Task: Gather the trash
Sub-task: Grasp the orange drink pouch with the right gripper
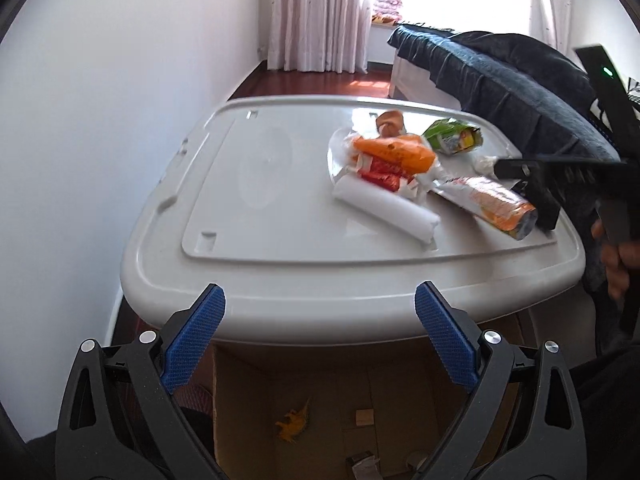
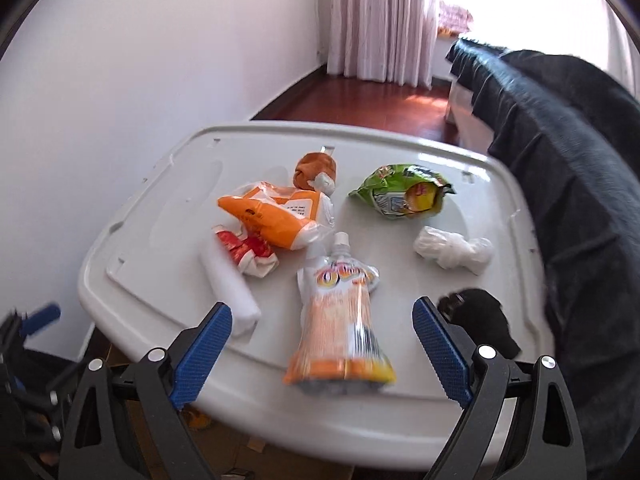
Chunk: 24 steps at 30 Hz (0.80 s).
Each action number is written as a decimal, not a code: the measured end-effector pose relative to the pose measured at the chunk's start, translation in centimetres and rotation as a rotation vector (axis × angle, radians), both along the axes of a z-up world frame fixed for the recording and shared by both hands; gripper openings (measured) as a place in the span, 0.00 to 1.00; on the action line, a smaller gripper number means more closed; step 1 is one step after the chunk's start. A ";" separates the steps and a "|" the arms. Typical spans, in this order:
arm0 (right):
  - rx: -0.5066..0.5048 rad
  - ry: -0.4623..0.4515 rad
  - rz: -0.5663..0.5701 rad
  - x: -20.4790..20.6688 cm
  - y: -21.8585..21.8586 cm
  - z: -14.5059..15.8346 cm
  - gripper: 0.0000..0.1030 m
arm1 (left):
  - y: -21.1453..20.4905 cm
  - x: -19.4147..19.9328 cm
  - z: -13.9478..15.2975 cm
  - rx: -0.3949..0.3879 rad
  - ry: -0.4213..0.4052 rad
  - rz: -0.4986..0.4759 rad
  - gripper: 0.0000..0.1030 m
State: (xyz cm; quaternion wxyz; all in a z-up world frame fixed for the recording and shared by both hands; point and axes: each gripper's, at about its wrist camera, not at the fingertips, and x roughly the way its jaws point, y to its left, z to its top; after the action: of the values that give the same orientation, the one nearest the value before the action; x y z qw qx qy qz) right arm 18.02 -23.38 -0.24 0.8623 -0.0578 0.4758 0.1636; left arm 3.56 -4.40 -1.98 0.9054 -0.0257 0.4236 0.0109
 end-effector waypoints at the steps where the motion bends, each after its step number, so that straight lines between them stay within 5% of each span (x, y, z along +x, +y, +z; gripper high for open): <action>1: -0.006 0.026 0.000 0.9 0.4 -0.7 0.87 | 0.2 0.1 -0.3 -0.001 0.011 0.009 0.90; 8: -0.085 0.201 -0.020 3.8 1.5 -6.5 0.87 | 0.9 0.0 -0.2 -0.008 -0.002 0.028 0.90; 10: -0.118 0.259 -0.014 3.6 1.6 -8.5 0.77 | 1.1 0.0 -0.2 -0.012 -0.004 0.028 0.90; 11: -0.110 0.228 -0.011 3.1 1.5 -8.4 0.76 | 1.2 0.0 -0.3 -0.018 -0.001 0.027 0.90; 13: -0.103 0.228 -0.008 2.9 1.4 -8.2 0.52 | 1.4 0.2 -0.5 -0.032 0.009 0.032 0.90; 16: -0.071 0.221 -0.037 2.4 0.5 -8.0 0.37 | 1.6 0.3 -0.6 -0.045 0.017 0.042 0.90; 20: 0.011 0.226 -0.104 1.7 -1.3 -7.3 0.33 | 1.5 0.3 -0.8 -0.039 0.016 0.043 0.90; 24: 0.121 0.115 -0.139 -0.9 -3.3 -2.9 0.33 | 0.9 0.7 -0.9 -0.044 0.028 0.038 0.90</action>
State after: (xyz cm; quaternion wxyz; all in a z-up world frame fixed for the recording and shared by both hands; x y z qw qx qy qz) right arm 17.10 -26.71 -3.17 0.8447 0.0370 0.5166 0.1348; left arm 4.25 -3.55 -2.84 0.8983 -0.0536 0.4357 0.0191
